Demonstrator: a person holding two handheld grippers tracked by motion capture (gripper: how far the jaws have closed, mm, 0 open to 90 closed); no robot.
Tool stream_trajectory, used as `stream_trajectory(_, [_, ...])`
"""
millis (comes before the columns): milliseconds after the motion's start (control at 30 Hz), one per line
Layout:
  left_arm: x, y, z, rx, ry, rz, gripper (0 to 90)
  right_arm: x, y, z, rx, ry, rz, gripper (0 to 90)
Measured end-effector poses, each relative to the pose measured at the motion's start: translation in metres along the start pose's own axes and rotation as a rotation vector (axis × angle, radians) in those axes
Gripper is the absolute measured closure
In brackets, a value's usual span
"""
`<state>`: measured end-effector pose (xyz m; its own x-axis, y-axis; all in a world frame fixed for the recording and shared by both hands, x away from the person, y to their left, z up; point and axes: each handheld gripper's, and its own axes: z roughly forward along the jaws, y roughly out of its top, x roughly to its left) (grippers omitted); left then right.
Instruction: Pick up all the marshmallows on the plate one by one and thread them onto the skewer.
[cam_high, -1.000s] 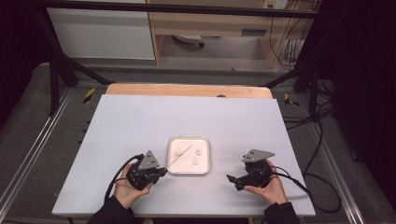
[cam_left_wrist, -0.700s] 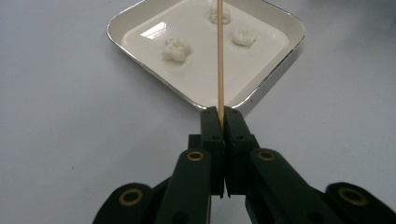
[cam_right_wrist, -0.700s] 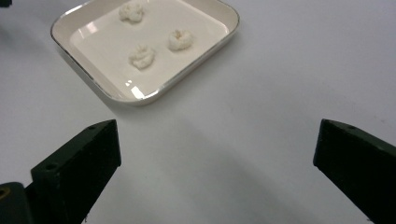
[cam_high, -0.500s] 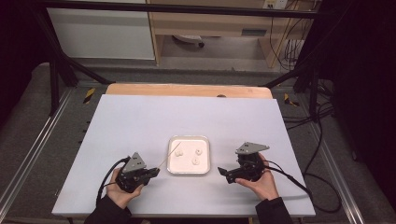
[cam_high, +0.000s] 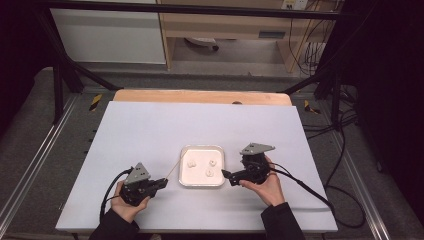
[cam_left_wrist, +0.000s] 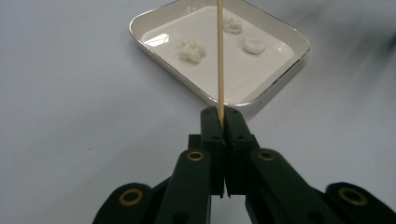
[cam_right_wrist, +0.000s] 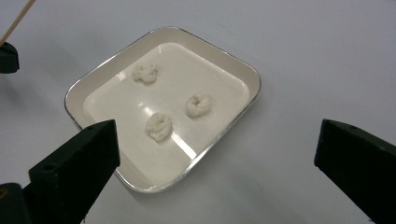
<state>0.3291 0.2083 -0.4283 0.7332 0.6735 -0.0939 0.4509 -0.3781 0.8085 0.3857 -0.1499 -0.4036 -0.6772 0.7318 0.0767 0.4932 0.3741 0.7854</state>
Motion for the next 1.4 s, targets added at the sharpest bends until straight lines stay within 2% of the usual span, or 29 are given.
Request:
stream_trajectory(167, [0.0,0.0,0.0,-0.001,-0.002,-0.001,88.6,0.002,0.007,0.01,-0.004,0.025,0.008,1.2])
stream_trajectory(433, [-0.002,0.0,0.002,0.004,-0.008,0.005,88.6,0.001,0.018,0.025,-0.014,0.034,0.036,1.6])
stream_trajectory(600, [-0.002,0.0,0.002,0.0,-0.009,0.004,88.6,0.001,0.026,0.038,-0.025,0.036,0.035,3.7])
stream_trajectory(700, [-0.002,-0.001,0.003,0.002,-0.012,0.002,88.5,0.002,0.028,0.047,-0.003,0.042,0.023,6.1])
stream_trajectory(867, [-0.002,-0.001,0.003,0.002,-0.015,0.004,88.5,0.004,0.027,0.063,0.011,0.065,0.015,15.4])
stream_trajectory(1033, [-0.002,-0.001,0.004,0.006,-0.018,0.005,88.6,0.001,0.021,0.075,0.063,0.05,-0.025,27.5])
stream_trajectory(1200, [-0.002,-0.001,0.004,0.006,-0.018,0.005,88.6,0.001,0.017,0.08,0.085,0.041,-0.044,41.1])
stream_trajectory(1400, [-0.003,-0.001,0.004,0.008,-0.019,0.006,88.6,0.001,0.015,0.082,0.108,0.051,-0.047,51.8])
